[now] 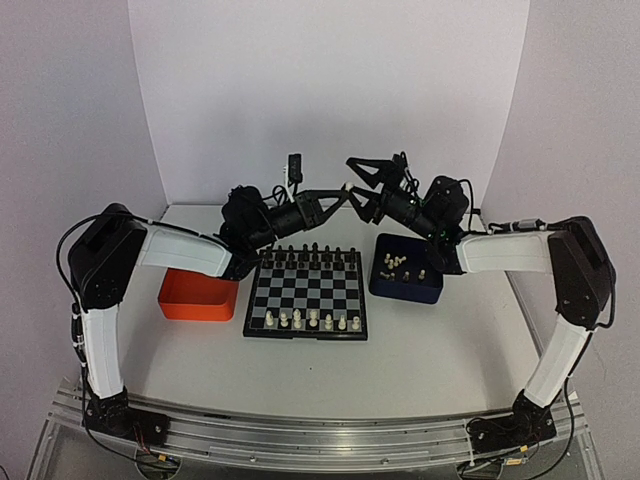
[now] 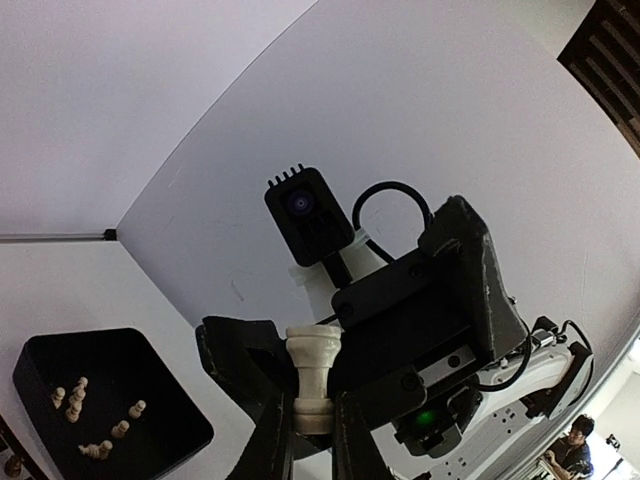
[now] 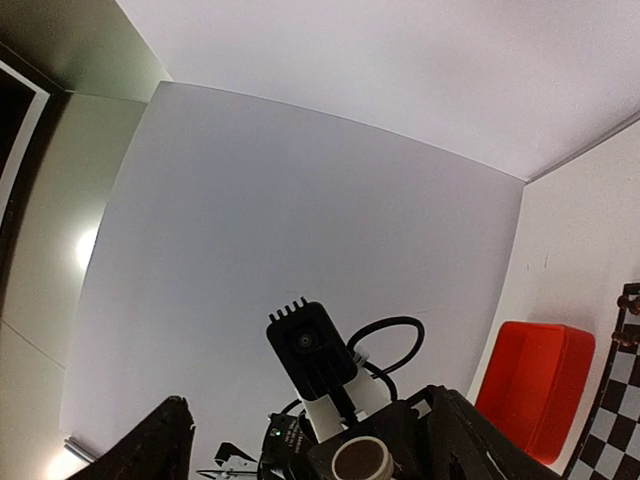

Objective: Set up the chess pieces on the board
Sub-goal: Place the chess piece on the chessboard.

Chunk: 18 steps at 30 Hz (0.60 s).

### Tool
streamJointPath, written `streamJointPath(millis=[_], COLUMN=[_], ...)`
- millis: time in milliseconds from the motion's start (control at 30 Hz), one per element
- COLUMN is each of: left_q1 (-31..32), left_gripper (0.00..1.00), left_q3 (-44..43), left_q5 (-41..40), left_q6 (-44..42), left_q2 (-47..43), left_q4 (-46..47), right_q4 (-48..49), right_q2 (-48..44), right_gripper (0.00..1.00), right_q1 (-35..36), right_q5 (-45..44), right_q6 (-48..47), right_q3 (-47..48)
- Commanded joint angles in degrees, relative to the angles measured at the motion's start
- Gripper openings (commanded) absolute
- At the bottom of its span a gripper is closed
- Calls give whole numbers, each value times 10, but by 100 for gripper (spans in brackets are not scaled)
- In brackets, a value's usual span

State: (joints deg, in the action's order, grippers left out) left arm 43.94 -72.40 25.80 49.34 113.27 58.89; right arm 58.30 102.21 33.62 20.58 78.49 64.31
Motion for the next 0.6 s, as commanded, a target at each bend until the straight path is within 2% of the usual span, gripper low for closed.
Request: streamJointPath(millis=[0,133,200,233,333,433,567], left_q1=[2,2,2,2,1,0,-1], left_gripper=[0,0,0,0,0,0,0], left_q3=[6,-21,-39,-47,-86,-125,-138], left_q5=[-2,-54,-90,-108,-167,-168,-127], left_q6=[-76,-129,-140,-140,-117,-65,-1], left_q2=[-105,-163,-189,-202,-226,-231,-230], left_q4=[-204,-464,-598,-664,-849,-999,-1125], right_q4=[-42,-81,-137,-177,-369,-549,-641], right_q2=[-37,-41,-44,-48,-83,-125,-168], right_gripper=[86,88,89,89,90,91,93], right_q1=[-25,-77,-107,-118,-124,-124,-124], right_q5=[-21,-9,23,40,35,-37,-167], right_q6=[-56,-48,-67,-93,-251,-402,-511], right_q3=[-22,-57,-61,-60,-33,-11,-3])
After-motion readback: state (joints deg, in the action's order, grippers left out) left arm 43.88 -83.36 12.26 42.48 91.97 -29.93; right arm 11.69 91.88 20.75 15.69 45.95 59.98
